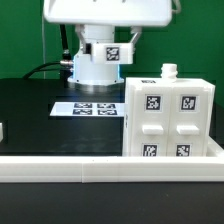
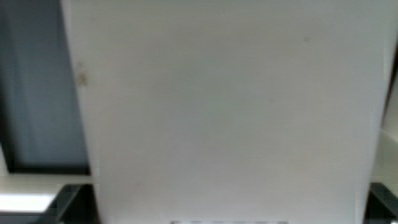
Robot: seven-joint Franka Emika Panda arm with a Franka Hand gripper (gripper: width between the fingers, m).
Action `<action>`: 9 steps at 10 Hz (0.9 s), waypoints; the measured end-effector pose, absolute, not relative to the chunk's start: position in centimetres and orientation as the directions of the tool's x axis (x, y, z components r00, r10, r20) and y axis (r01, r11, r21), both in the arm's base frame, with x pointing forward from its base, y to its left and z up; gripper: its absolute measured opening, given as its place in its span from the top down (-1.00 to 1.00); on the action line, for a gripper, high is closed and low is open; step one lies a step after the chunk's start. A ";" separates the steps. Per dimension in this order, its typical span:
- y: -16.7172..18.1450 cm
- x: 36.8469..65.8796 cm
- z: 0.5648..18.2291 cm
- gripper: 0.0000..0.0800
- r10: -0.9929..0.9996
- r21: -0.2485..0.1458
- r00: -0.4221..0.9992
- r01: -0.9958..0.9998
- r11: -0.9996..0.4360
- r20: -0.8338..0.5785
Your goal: Assemble cabinet
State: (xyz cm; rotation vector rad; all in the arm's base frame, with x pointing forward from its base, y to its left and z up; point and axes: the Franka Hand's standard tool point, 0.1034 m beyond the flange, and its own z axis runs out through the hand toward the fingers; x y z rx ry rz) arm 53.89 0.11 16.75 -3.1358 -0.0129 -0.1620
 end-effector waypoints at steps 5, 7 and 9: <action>6.7 59.3 18.3 -0.40 -0.082 -0.022 0.991 -0.080 -0.997 0.107; 6.9 59.5 18.2 -0.40 -0.073 -0.020 0.991 -0.072 -0.997 0.108; 7.0 59.5 18.1 -0.40 -0.073 -0.020 0.992 -0.071 -0.997 0.107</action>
Offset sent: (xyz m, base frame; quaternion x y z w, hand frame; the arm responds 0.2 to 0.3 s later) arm 0.0483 0.0479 0.0153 -0.0094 -0.0134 0.0760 0.9970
